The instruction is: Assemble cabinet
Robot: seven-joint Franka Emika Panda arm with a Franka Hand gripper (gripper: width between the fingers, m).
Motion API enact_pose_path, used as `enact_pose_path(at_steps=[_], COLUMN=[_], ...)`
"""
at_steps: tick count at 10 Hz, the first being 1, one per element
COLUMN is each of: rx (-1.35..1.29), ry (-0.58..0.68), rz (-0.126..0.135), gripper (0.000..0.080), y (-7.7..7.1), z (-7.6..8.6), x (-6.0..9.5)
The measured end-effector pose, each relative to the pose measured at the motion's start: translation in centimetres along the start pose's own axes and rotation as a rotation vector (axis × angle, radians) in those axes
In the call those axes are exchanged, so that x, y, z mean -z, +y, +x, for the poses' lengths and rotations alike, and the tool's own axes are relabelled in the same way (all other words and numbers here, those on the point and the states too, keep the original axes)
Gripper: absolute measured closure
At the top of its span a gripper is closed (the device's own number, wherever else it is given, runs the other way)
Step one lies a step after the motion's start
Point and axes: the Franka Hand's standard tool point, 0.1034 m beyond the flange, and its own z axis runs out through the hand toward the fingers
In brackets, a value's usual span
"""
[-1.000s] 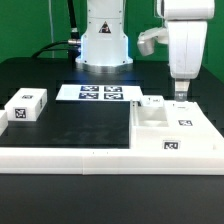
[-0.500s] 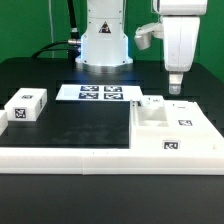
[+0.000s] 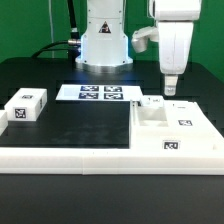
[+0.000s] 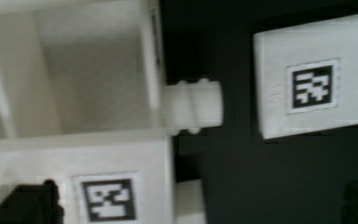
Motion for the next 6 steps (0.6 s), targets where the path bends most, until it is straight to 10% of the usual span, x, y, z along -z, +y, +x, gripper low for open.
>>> enact_pose_path(at_steps=[2,6], rx=[0.014,0.003], ry=[-0.013,-0.004], rz=[0.037,0.028], gripper=[0.0002,0.0002], y=[-2.0,-2.7], z=[-0.7,-1.2], x=[-1.0,-1.6])
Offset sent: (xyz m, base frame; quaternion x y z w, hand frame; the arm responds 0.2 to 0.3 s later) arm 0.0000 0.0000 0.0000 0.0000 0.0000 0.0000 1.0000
